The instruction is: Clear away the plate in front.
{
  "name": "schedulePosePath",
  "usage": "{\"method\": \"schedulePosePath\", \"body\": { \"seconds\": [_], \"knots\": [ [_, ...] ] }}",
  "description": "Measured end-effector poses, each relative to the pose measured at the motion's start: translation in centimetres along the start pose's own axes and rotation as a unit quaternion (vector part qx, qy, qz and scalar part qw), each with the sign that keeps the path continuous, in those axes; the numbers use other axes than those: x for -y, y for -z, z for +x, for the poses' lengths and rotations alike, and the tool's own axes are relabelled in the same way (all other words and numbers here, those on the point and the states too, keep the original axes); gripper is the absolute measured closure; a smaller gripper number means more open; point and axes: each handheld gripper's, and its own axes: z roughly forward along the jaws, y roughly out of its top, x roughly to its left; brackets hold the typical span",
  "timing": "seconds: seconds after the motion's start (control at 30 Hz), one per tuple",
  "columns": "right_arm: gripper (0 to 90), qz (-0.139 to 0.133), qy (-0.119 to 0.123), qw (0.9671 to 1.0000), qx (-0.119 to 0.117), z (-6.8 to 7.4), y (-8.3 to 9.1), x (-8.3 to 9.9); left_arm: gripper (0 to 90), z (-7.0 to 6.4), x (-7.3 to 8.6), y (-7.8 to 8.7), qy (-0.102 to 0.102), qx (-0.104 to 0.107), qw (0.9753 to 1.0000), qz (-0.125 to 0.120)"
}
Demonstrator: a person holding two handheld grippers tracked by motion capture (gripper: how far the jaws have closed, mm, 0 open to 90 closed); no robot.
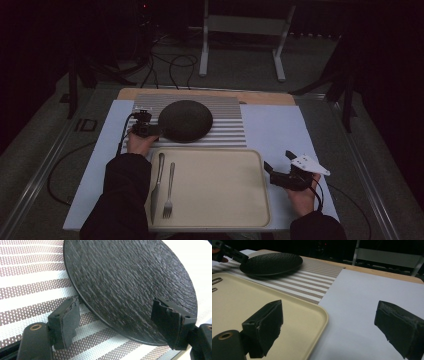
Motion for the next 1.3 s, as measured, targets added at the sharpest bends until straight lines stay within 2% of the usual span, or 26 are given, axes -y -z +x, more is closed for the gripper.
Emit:
{"method": "schedulePosePath", "body": {
  "seconds": [0.13,0.37,0.4,0.43,0.47,0.5,0.63,0.7,0.77,0.8,0.83,0.9,0.97,1.0,1.07,1.17,1.2,1.3],
  "knots": [
    [8.2,0.0,0.0,1.0,0.0,0.0,0.0,0.0,26.8,-0.1,0.2,-0.5,0.002,0.001,1.0,0.009],
    [8.2,0.0,0.0,1.0,0.0,0.0,0.0,0.0,30.2,-0.2,0.2,-0.8,0.009,-0.001,1.0,0.003],
    [8.2,0.0,0.0,1.0,0.0,0.0,0.0,0.0,33.5,0.0,0.1,-0.8,0.022,-0.003,0.9998,-0.001],
    [8.2,0.0,0.0,1.0,0.0,0.0,0.0,0.0,33.9,0.1,0.1,-0.8,0.03,0.002,0.9996,-0.002],
    [8.2,0.0,0.0,1.0,0.0,0.0,0.0,0.0,33.5,0.4,0.0,-0.7,0.054,0.018,0.9983,-0.006],
    [8.2,0.001,0.001,1.0,0.0,0.0,0.0,0.0,33.6,0.4,0.0,-0.7,0.058,0.022,0.998,-0.01],
    [8.2,0.002,0.0,1.0,0.001,-0.1,-0.1,0.0,38.2,0.3,-0.1,-0.3,0.051,0.02,0.9984,-0.018],
    [8.2,0.003,0.0,1.0,0.0,0.0,-0.1,0.0,41.1,0.3,-0.4,0.1,0.057,0.031,0.9973,-0.033],
    [8.2,0.003,0.001,1.0,0.001,0.0,-0.1,0.0,42.5,0.3,-0.4,0.1,0.057,0.031,0.9973,-0.033],
    [8.2,0.004,0.001,1.0,0.0,0.0,-0.1,0.0,45.9,0.2,-0.6,0.6,0.06,0.05,0.9958,-0.048],
    [8.2,0.005,0.002,1.0,0.0,0.0,-0.1,0.0,47.2,0.2,-0.6,0.6,0.06,0.05,0.9958,-0.048],
    [8.2,0.005,0.001,1.0,0.0,0.0,-0.2,0.0,51.6,0.0,-1.0,0.9,0.063,0.066,0.994,-0.06],
    [8.2,0.005,0.002,1.0,0.0,0.0,-0.2,0.0,52.5,0.0,-1.0,0.9,0.063,0.066,0.994,-0.06],
    [8.2,0.005,0.001,1.0,-0.001,0.0,-0.2,0.0,53.3,-0.3,-1.2,0.9,0.068,0.076,0.9924,-0.069],
    [8.2,0.005,0.001,1.0,-0.001,0.0,-0.2,0.0,53.2,-1.0,-1.6,0.3,0.065,0.083,0.9928,-0.058],
    [8.2,0.007,0.002,1.0,-0.003,0.1,-0.3,0.0,52.0,-1.6,-1.6,-0.7,0.074,0.08,0.9927,-0.052],
    [8.2,0.006,0.002,1.0,-0.003,0.1,-0.4,0.0,52.1,-1.8,-1.7,-0.9,0.078,0.074,0.9928,-0.052],
    [8.2,0.006,0.0,1.0,-0.002,0.0,-0.3,0.0,59.9,-2.4,-2.0,-1.2,0.087,0.044,0.994,-0.049]
  ]
}}
